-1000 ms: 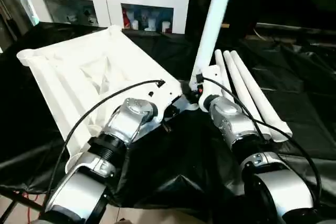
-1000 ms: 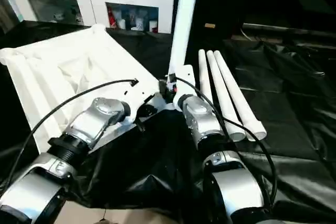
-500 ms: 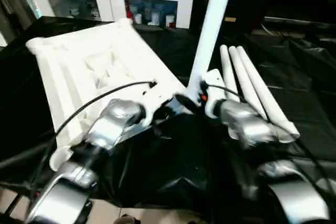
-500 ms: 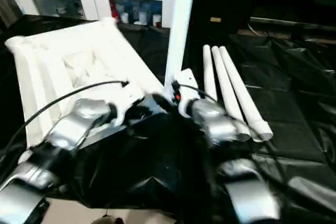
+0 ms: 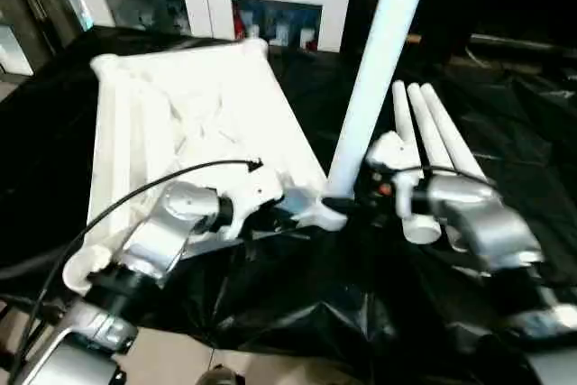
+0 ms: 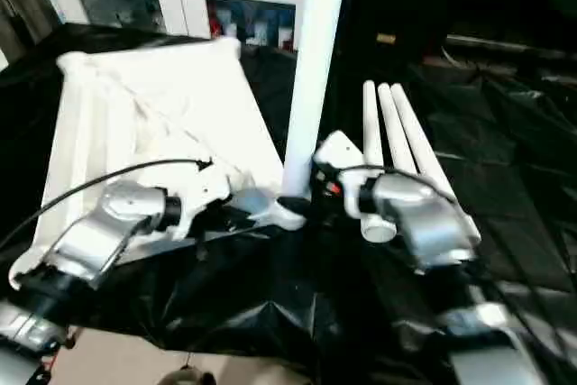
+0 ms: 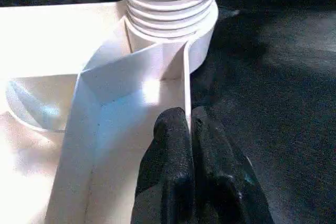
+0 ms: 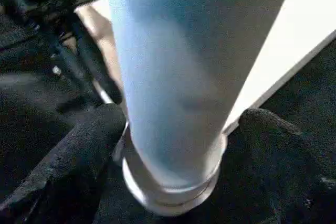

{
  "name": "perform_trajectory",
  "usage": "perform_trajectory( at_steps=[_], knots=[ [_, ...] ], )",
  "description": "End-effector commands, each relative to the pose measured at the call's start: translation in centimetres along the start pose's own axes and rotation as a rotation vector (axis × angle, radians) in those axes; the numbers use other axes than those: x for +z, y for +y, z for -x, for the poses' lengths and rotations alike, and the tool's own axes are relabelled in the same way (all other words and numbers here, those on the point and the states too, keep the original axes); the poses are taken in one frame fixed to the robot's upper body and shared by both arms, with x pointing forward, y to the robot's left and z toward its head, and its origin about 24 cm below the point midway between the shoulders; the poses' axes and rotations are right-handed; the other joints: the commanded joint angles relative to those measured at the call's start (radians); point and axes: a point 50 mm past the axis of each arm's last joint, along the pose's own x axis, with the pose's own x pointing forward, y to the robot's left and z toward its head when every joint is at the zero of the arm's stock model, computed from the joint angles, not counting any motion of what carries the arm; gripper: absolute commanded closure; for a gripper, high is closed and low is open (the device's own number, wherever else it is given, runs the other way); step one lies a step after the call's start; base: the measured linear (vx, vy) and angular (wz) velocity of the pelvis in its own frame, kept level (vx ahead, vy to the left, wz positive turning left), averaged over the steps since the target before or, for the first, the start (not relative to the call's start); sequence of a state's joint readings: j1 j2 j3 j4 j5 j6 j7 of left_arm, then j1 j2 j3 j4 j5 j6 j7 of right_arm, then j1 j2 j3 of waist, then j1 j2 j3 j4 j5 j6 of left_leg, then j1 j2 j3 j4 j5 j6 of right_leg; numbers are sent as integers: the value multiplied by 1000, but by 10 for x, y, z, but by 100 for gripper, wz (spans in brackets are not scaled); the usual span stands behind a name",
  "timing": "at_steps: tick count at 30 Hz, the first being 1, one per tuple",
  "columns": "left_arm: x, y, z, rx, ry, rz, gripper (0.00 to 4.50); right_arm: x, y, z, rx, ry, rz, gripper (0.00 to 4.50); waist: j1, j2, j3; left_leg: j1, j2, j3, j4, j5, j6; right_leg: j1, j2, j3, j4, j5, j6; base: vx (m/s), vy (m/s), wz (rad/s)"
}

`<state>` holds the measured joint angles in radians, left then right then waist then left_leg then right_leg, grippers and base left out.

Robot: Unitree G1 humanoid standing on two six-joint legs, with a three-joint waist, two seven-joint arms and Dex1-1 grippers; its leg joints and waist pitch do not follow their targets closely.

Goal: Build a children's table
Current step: Insert table leg to table base, then rotate leg to tighten

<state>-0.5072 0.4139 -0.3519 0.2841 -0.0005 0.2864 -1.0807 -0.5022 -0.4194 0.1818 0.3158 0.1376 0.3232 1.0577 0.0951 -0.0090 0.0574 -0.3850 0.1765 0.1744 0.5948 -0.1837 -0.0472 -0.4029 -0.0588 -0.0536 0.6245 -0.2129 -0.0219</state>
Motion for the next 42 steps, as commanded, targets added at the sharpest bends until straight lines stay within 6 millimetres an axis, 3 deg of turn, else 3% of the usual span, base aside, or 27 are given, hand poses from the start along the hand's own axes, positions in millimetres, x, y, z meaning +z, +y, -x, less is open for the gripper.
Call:
perform_trajectory(
  at_steps=[1, 12, 24, 30, 32, 36, 37, 40, 42],
  knots=[
    [19, -5, -2, -56, -73, -88, 450, 2, 2, 1, 20, 9, 11, 50, -1, -4, -69, 20, 59, -13, -60, -79, 79, 61, -88, 51, -59, 30, -255, 0, 0, 0],
    [18, -10, -1, -95, -62, -100, 450, -3, 8, -7, 37, 46, 11, 50, -1, -6, -71, 19, 55, -13, -56, -73, 67, 61, -86, 51, -54, 29, -246, 0, 0, 0],
    [15, -11, -1, -98, -54, -93, 450, -9, 12, -13, 44, 62, -7, 164, -5, -6, -73, 18, 54, -14, -53, -69, 70, 61, -85, 50, -52, 27, -245, 0, 0, 0],
    [14, -10, -1, -93, -50, -85, 450, -16, 15, -16, 28, 57, -50, 176, -5, -3, -74, 18, 54, -15, -53, -67, 69, 62, -85, 50, -50, 44, -250, 0, 0, 0],
    [17, -6, -5, -56, -61, -49, 450, -23, 12, -21, -57, 41, -113, 177, -6, -2, -73, 19, 54, -14, -54, -75, 66, 60, -85, 50, -52, 34, -251, 0, 0, 0],
    [21, 1, -12, 9, -73, -3, 450, -29, 8, -28, -159, 21, -187, 178, -12, 0, -67, 24, 53, -14, -59, -126, 32, 55, -84, 50, -66, -61, -241, 0, 0, 0],
    [24, 5, -15, 43, -82, 12, 450, -31, 7, -33, -204, 9, -223, 178, -14, -1, -67, 22, 51, -15, -60, -147, 16, 59, -86, 50, -70, -104, -232, 0, 0, 0],
    [36, 18, -32, 156, -100, 90, 450, -34, 5, -53, -347, -21, -351, 178, -17, 3, -65, 28, 50, -18, -66, -196, -17, 54, -87, 50, -79, -196, -212, 0, 0, 0],
    [40, 22, -39, 199, -100, 112, 450, -34, 8, -64, -375, -27, -389, 178, -18, 0, -65, 27, 49, -18, -66, -209, -22, 54, -89, 51, -84, -224, -195, 0, 0, 0]
  ],
)
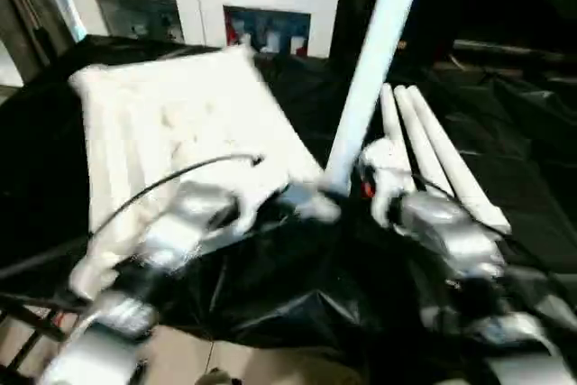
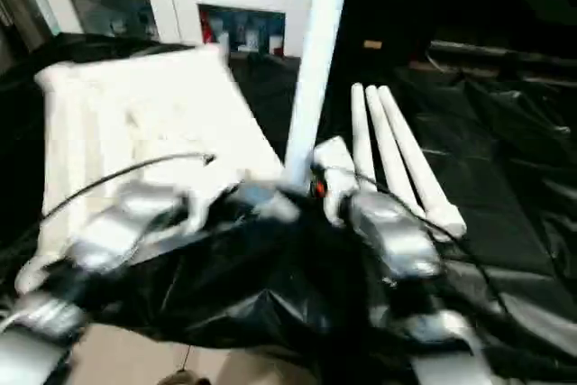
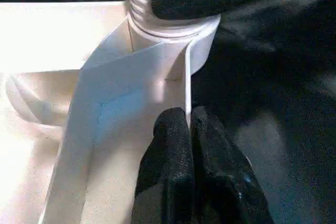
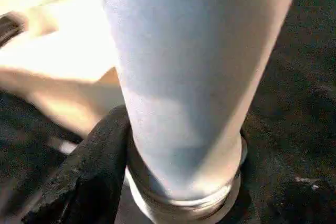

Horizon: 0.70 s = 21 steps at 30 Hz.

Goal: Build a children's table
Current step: Rotate leg to tighten

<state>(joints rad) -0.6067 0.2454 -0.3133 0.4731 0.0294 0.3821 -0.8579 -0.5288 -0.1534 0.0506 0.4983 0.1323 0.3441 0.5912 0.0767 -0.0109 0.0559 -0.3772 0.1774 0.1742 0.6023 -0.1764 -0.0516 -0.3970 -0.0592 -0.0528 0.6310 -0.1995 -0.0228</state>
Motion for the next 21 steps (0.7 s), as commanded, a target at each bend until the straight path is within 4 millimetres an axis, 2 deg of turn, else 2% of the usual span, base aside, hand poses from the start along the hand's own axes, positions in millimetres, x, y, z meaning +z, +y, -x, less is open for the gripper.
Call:
perform_trajectory(
  at_steps=[1, 4, 7, 9, 10, 13, 16, 21],
  knots=[
    [35, 0, -11, 36, -102, -30, 450, -26, 18, -16, -9, 101, -92, 178, 0, 6, -61, 21, 48, -18, -75, -229, -19, 44, -87, 50, -94, -249, -191, 0, 0, 0],
    [42, -2, -22, 71, -107, -19, 450, -25, 34, -31, -13, 102, -124, 178, -1, 4, -58, 24, 48, -22, -79, -266, -26, 42, -90, 50, -102, -314, -172, 0, 0, 0],
    [44, -5, -26, 56, -107, -41, 450, -25, 41, -36, 9, 107, -98, 178, -2, 4, -56, 29, 49, -24, -82, -299, -29, 41, -91, 50, -107, -357, -160, 0, 0, 0],
    [45, -6, -27, 48, -111, -49, 450, -24, 42, -37, 11, 104, -83, 178, -3, 4, -57, 27, 50, -25, -84, -300, -28, 41, -91, 51, -105, -345, -159, 0, 0, 0],
    [45, -6, -27, 44, -108, -59, 450, -23, 43, -37, 17, 98, -79, 122, -3, 5, -57, 28, 51, -25, -85, -303, -27, 41, -92, 51, -106, -342, -160, 0, 0, 0],
    [42, -8, -25, 19, -103, -87, 450, -17, 42, -35, 57, 72, -69, 102, -4, 3, -56, 28, 51, -25, -85, -305, -21, 40, -91, 51, -107, -340, -162, 0, 0, 0],
    [37, -9, -20, -20, -102, -119, 450, -11, 39, -30, 106, 61, -9, 64, -4, 2, -59, 24, 52, -24, -86, -279, -12, 44, -92, 52, -103, -303, -166, 0, 0, 0],
    [27, -12, -10, -87, -91, -147, 450, -7, 28, -11, 206, 75, 75, 64, -4, 2, -62, 19, 54, -21, -83, -224, 9, 50, -90, 52, -92, -193, -194, 0, 0, 0]
  ],
)
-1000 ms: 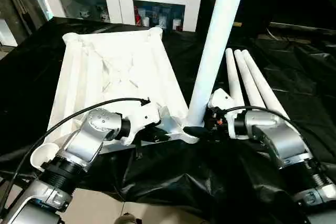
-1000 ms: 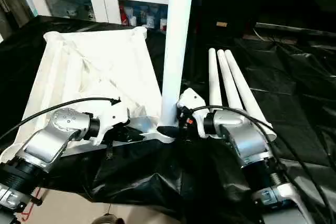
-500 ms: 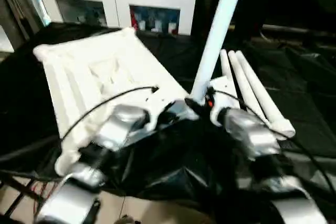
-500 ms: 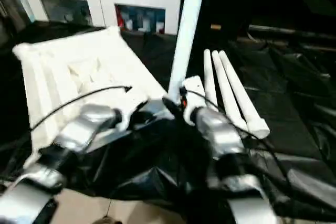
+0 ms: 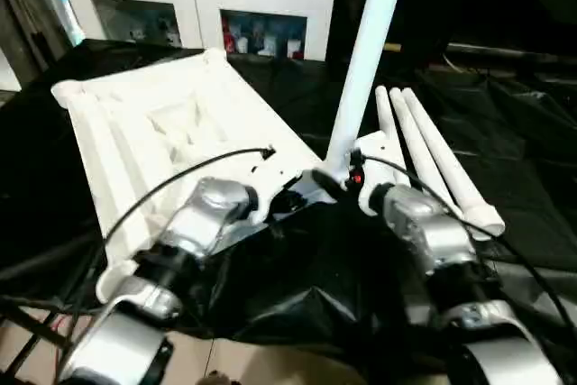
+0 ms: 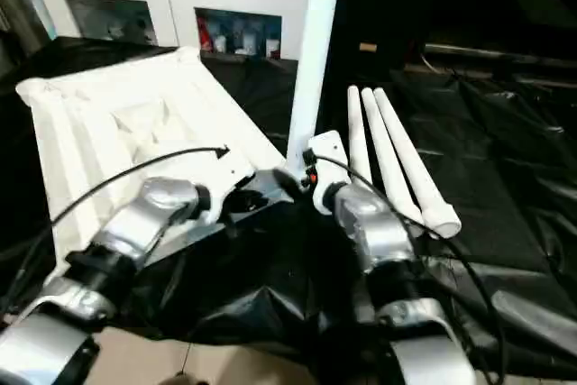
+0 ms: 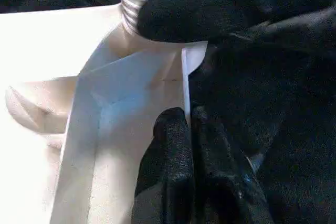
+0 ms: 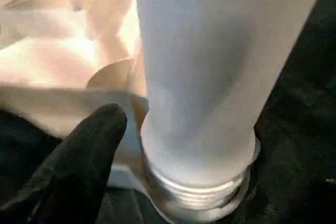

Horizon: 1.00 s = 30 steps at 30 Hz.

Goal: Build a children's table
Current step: Rotate leg to tighten

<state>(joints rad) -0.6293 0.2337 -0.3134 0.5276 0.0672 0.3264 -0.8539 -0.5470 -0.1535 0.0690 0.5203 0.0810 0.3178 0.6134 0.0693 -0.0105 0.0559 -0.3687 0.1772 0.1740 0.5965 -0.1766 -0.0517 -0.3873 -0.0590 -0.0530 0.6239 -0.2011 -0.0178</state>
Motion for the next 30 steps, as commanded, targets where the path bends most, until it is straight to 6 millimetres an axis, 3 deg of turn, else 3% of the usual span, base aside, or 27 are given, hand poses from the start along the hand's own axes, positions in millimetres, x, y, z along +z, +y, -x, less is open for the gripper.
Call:
perform_trajectory(
  at_steps=[1, 8, 12, 14, 24, 30],
  knots=[
    [26, -14, -5, -104, -101, -106, 450, -7, 25, -6, 200, 52, 19, 64, 4, 3, -64, 10, 54, -20, -75, -208, 16, 44, -89, 51, -83, -161, -207, 0, 0, 0],
    [8, -18, 14, -221, -72, -181, 450, -7, 11, 37, 428, 135, 145, 64, 25, 7, -68, 15, 62, -18, -73, -155, 49, 49, -89, 49, -71, -33, -237, 0, 0, 0],
    [3, -20, 24, -264, -65, -197, 450, -7, 6, 49, 479, 165, 169, 64, 24, 4, -64, 13, 61, -18, -75, -179, 42, 49, -93, 48, -77, -90, -244, 0, 0, 0],
    [1, -21, 29, -290, -64, -204, 450, -7, 6, 52, 496, 173, 177, 64, 24, 9, -62, 13, 61, -18, -76, -186, 40, 47, -92, 49, -79, -114, -239, 0, 0, 0],
    [-5, -25, 38, -338, -53, -218, 450, -6, 11, 53, 546, 185, 168, 64, 22, 5, -64, 14, 60, -17, -75, -181, 32, 45, -90, 48, -76, -99, -248, 0, 0, 0],
    [-6, -24, 38, -332, -50, -211, 450, -9, 17, 50, 569, 182, 151, 115, 22, 5, -65, 14, 60, -16, -74, -171, 33, 46, -90, 48, -75, -96, -245, 0, 0, 0]
  ],
)
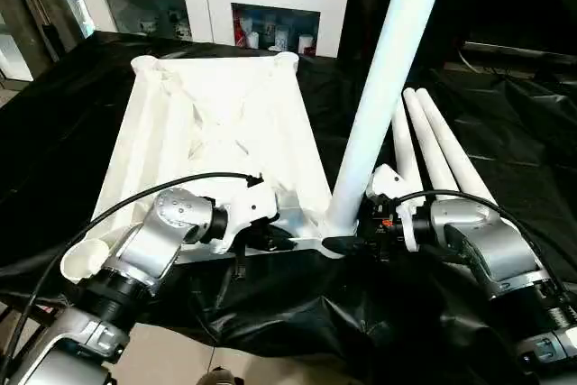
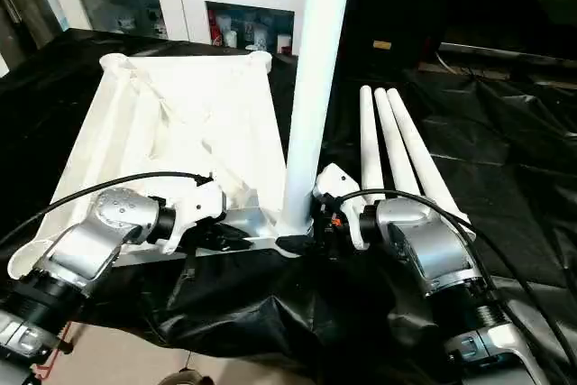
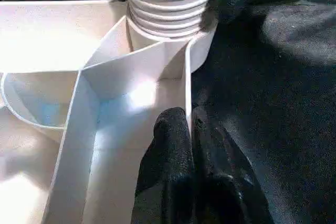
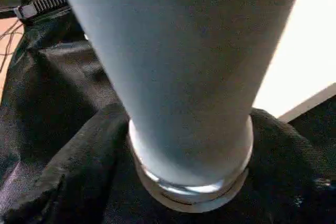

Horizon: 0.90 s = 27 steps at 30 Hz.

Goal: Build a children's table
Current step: Rotate leg to tighten

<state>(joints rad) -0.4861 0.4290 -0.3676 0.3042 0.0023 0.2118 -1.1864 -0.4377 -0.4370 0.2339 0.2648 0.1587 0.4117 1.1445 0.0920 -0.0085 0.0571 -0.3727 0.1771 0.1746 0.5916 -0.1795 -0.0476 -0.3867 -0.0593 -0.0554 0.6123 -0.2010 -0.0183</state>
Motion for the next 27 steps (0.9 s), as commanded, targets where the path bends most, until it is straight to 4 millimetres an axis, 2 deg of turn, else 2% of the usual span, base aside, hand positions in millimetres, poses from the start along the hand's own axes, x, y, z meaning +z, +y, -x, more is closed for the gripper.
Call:
perform_trajectory(
  at_steps=[1, 4, 9, 12, 15, 16, 17, 19, 20, 21, 22, 23, 24, 27],
  knots=[
    [13, -1, -3, -17, -39, -56, 450, 0, 10, -9, 67, -10, -6, 128, 0, 4, -66, 17, 60, -17, -69, -164, 30, 45, -89, 51, -63, -92, -245, 0, 0, 0],
    [12, -1, -3, -14, -33, -49, 450, -3, 10, -12, 62, -11, -19, 154, -1, 4, -66, 18, 60, -17, -69, -170, 28, 44, -88, 50, -63, -99, -244, 0, 0, 0],
    [12, 1, -6, 9, -45, -22, 450, -6, 6, -18, -25, -36, -50, 164, -4, 3, -64, 19, 59, -18, -71, -191, 17, 43, -90, 51, -67, -136, -237, 0, 0, 0],
    [14, 3, -9, 28, -57, -1, 450, -8, 3, -22, -75, -48, -81, 166, -8, 3, -59, 21, 58, -20, -75, -238, -2, 41, -92, 52, -76, -228, -220, 0, 0, 0],
    [21, 14, -19, 111, -84, 60, 450, -13, -10, -37, -275, -72, -177, 168, -14, 2, -57, 24, 55, -21, -76, -258, -17, 37, -92, 52, -82, -281, -204, 0, 0, 0],
    [22, 15, -20, 117, -86, 65, 450, -13, -11, -38, -289, -72, -185, 169, -21, 1, -57, 22, 53, -22, -77, -261, -25, 36, -92, 51, -83, -303, -200, 0, 0, 0],
    [28, 22, -26, 172, -92, 90, 450, -14, -15, -47, -365, -80, -239, 170, -25, -1, -59, 21, 53, -25, -78, -260, -30, 39, -95, 50, -83, -315, -193, 0, 0, 0],
    [31, 25, -28, 201, -92, 99, 450, -14, -16, -52, -394, -84, -263, 170, -32, 0, -59, 24, 52, -23, -76, -264, -31, 34, -92, 51, -85, -313, -193, 0, 0, 0],
    [39, 32, -35, 267, -95, 118, 450, -12, -19, -64, -458, -87, -310, 170, -34, -3, -60, 20, 51, -23, -76, -254, -27, 38, -92, 51, -84, -306, -192, 0, 0, 0],
    [44, 36, -39, 304, -102, 131, 450, -10, -20, -72, -496, -84, -332, 170, -35, -1, -60, 22, 50, -21, -74, -249, -27, 33, -92, 52, -85, -300, -195, 0, 0, 0],
    [46, 37, -40, 313, -104, 135, 450, -10, -20, -74, -506, -82, -338, 170, -37, 0, -59, 23, 50, -25, -75, -259, -32, 34, -92, 50, -86, -316, -196, 0, 0, 0],
    [54, 40, -45, 336, -118, 134, 450, -5, -19, -85, -535, -79, -326, 170, -37, -1, -61, 23, 50, -22, -74, -252, -32, 33, -94, 52, -87, -310, -195, 0, 0, 0],
    [56, 39, -47, 336, -121, 130, 450, -2, -18, -89, -531, -84, -308, 170, -36, 0, -61, 19, 51, -23, -75, -241, -25, 37, -93, 51, -85, -287, -194, 0, 0, 0],
    [60, 38, -51, 326, -123, 107, 450, 5, -16, -97, -519, -97, -267, 170, -35, 1, -65, 15, 52, -22, -74, -209, -12, 40, -91, 51, -77, -211, -203, 0, 0, 0]
  ],
)
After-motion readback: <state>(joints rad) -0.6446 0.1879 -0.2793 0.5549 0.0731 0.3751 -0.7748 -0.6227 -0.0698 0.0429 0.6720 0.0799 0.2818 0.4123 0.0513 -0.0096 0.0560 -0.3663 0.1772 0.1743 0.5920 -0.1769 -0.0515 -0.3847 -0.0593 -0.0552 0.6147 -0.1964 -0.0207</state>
